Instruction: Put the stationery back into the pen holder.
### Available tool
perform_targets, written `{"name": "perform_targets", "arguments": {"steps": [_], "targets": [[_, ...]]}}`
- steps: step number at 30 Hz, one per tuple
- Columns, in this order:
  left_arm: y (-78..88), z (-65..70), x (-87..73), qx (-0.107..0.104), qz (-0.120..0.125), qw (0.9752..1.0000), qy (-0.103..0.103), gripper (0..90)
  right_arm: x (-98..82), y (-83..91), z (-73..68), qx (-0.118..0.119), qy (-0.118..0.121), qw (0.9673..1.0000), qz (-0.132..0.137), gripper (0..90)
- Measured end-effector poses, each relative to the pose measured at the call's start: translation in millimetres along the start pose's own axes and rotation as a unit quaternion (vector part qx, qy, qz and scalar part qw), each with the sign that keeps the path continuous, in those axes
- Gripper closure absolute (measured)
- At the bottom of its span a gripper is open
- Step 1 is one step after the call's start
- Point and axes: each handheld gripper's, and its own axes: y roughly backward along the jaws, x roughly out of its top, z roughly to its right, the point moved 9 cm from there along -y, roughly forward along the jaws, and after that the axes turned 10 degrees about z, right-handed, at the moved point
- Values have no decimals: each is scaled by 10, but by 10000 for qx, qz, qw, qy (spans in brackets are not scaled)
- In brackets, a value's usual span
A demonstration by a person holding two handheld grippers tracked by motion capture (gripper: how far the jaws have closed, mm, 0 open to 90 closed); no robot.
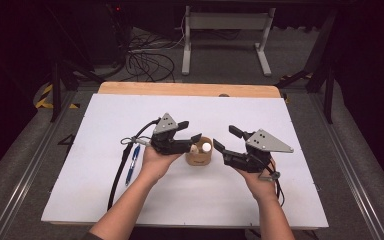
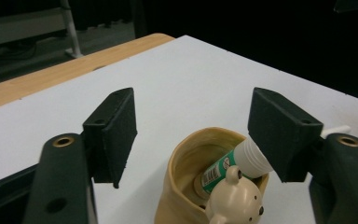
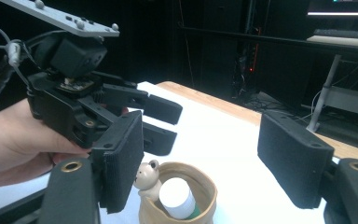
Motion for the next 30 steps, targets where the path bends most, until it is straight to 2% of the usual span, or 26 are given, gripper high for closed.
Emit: {"name": "perform_targets", "arguments": {"steps": [3, 4, 13, 14, 21, 30], "targets": [[56, -18, 32, 116, 79, 9999, 16, 270, -1, -2, 1, -5, 21, 10000, 0, 307], [76, -34, 44, 151, 95, 9998, -55, 261, -1, -2, 4, -9, 20, 10000, 7, 305], [273, -56, 73, 261, 122, 9995, -106, 194, -6, -1, 24, -52, -22, 10000, 0, 259], [301, -67, 77, 284, 116, 9994, -176, 188, -6, 1, 25, -56, -41, 10000, 0, 254], [487, -90, 118, 293, 192, 9992, -194, 165, -4, 8, 37, -40, -28, 10000, 18, 221], [758, -132, 116, 431, 176, 9985, -294, 135, -1, 41, 59, -39, -67, 10000, 40, 191]]}}
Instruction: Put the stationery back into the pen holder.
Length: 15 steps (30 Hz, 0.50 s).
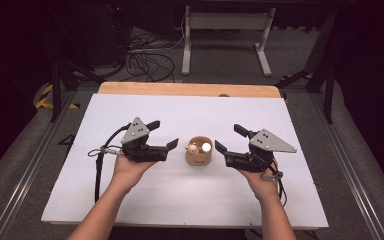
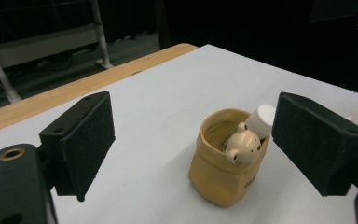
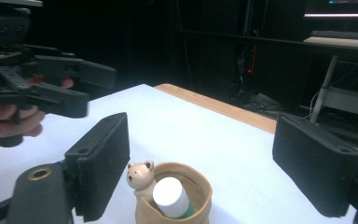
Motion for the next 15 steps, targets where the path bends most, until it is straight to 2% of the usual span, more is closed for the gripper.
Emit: {"name": "perform_targets", "arguments": {"steps": [12, 15], "targets": [[274, -41, -109, 79, -9, 9999, 87, 114, 6, 64, 26, 16, -29, 10000, 54, 150], [336, -70, -99, 85, -3, 10000, -5, 110, 5, 97, 48, 0, 2, 10000, 57, 142]]}}
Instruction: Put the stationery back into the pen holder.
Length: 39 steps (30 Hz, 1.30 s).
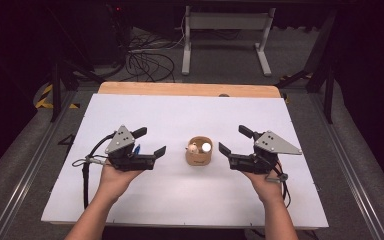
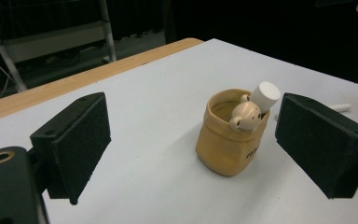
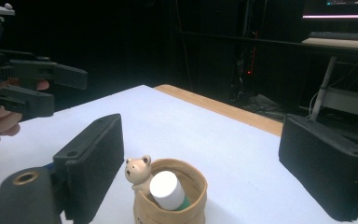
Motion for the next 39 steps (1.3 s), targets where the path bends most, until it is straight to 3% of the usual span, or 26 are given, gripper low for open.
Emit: {"name": "perform_targets", "arguments": {"steps": [21, 32, 39], "targets": [[325, -134, -203, 655, -135, 9976, 171, 116, -8, 89, 57, -111, 118, 9999, -11, 117], [469, -150, -422, 1187, -349, 9920, 259, 141, 35, 125, 62, -182, 172, 9997, 41, 117], [560, -185, -534, 1530, -410, 9870, 290, 228, 51, 129, 61, -191, 186, 9996, 65, 117]]}}
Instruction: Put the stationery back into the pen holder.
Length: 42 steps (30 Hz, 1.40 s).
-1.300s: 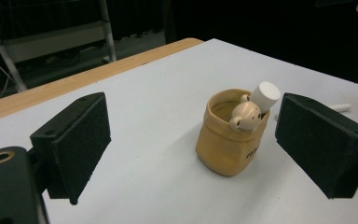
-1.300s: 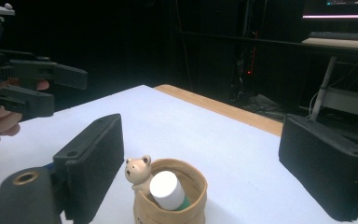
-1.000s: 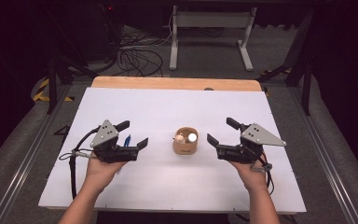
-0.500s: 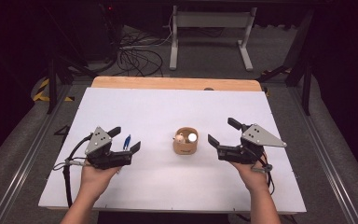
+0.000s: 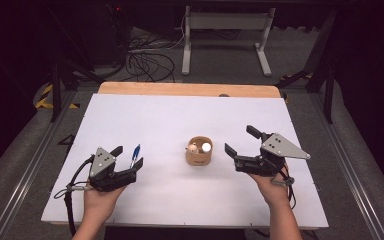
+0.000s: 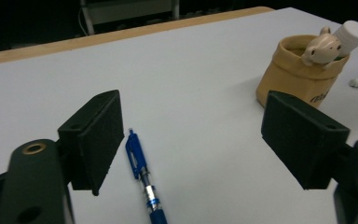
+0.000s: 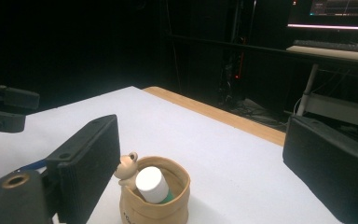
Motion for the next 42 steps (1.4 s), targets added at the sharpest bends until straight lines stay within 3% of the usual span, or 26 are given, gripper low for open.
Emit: {"name": "perform_targets", "arguments": {"steps": [2, 8, 12, 20, 34, 42], "targets": [[3, -33, -40, 125, -85, 9999, 11, 255, -1, 1, -4, 6, -3, 10000, -13, 117], [24, -62, -125, 198, -248, 9995, 96, 360, 2, 3, -1, -21, -30, 10000, -14, 119], [32, -75, -197, 403, -384, 9985, -13, 387, 0, 0, -6, -5, -19, 10000, -21, 119], [39, -95, -347, 590, -638, 9961, 125, 444, 8, 2, -15, -14, -26, 10000, -18, 119], [-2, -178, -503, 668, -890, 9932, 340, 543, -4, -5, -23, -3, -5, 10000, -54, 119], [-28, -164, -596, 634, -1158, 9908, 312, 553, -3, -3, -26, 4, -11, 10000, -54, 120]]}}
